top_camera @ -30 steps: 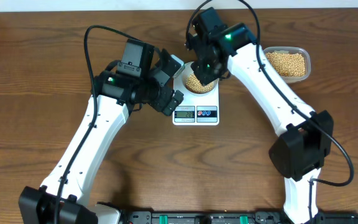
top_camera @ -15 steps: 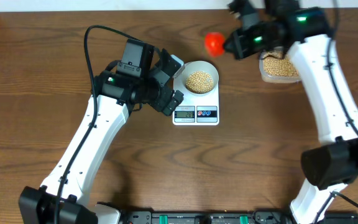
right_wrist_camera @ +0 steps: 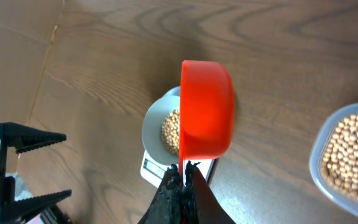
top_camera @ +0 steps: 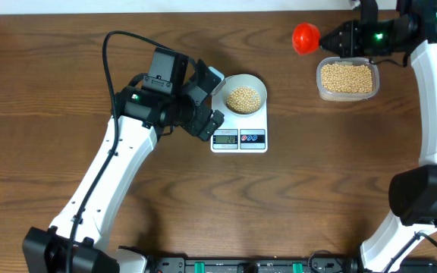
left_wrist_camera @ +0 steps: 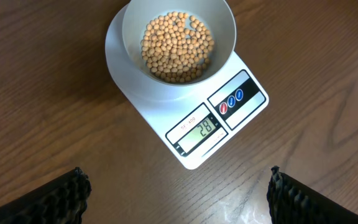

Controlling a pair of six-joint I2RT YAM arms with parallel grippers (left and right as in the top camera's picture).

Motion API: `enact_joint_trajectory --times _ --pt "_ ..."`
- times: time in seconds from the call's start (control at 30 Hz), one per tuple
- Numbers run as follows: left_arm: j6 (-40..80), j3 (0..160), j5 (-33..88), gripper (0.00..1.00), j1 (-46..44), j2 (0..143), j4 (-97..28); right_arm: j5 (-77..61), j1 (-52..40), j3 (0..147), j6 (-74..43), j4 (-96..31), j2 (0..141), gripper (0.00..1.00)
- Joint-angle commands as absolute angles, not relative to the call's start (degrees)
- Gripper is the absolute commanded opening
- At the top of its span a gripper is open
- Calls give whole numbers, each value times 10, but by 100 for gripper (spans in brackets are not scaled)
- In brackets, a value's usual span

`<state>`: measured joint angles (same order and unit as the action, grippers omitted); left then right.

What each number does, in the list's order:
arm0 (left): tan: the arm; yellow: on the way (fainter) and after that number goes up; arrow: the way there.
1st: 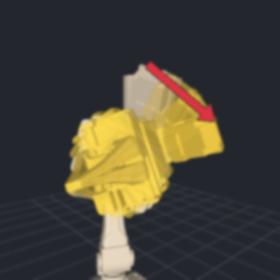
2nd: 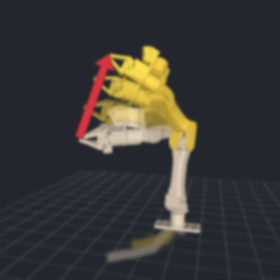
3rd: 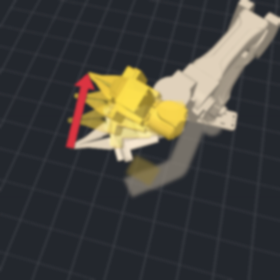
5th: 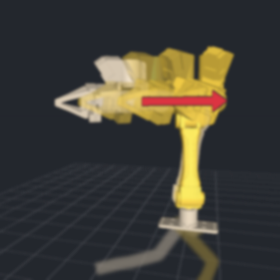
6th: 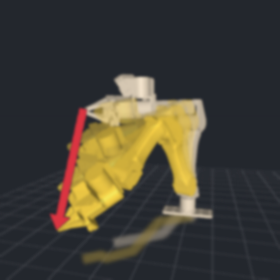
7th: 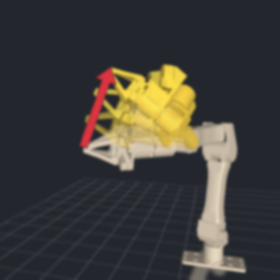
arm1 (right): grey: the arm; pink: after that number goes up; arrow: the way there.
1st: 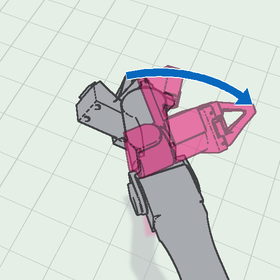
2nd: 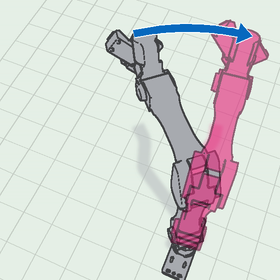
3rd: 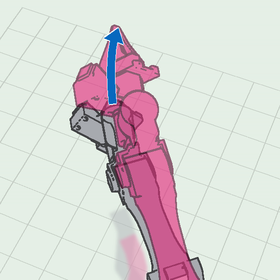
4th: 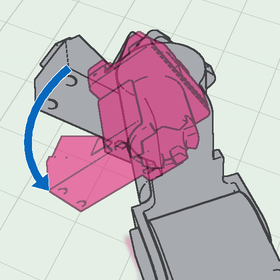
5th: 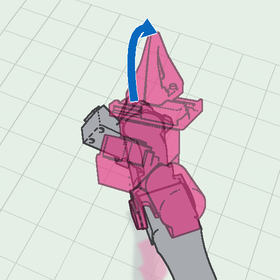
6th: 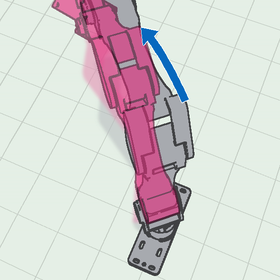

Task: Scoop item into bowl and weigh 50g on scale

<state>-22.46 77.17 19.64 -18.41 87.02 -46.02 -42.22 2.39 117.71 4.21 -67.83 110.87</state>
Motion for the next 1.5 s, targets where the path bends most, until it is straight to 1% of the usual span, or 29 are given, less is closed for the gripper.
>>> enact_joint_trajectory --times 0.0,0.13,0.33,0.67,0.8,0.97,1.07,1.2,1.47 --pt "-222 767 205 93 -183 877 -459 -392 25 1185 48 -698 1105 1" --pt "-222 767 205 93 -183 877 -459 -318 25 1185 43 -701 1105 1" --pt "-222 767 205 93 -183 877 -459 -251 25 1185 12 -699 1105 1" --pt "-222 767 205 93 -183 877 -459 -47 25 1185 -53 -707 1105 1" --pt "-222 767 205 93 -183 877 -459 -10 25 1184 -56 -718 1107 1" --pt "-222 767 205 93 -183 877 -459 58 22 1183 -89 -759 1127 1" --pt "-222 767 205 93 -183 877 -460 72 18 1183 -107 -773 1143 1" --pt "-222 767 205 93 -183 877 -460 79 2 1183 -108 -774 1162 1" --pt "-222 767 205 93 -183 877 -459 177 -48 1183 -141 -773 1195 1"
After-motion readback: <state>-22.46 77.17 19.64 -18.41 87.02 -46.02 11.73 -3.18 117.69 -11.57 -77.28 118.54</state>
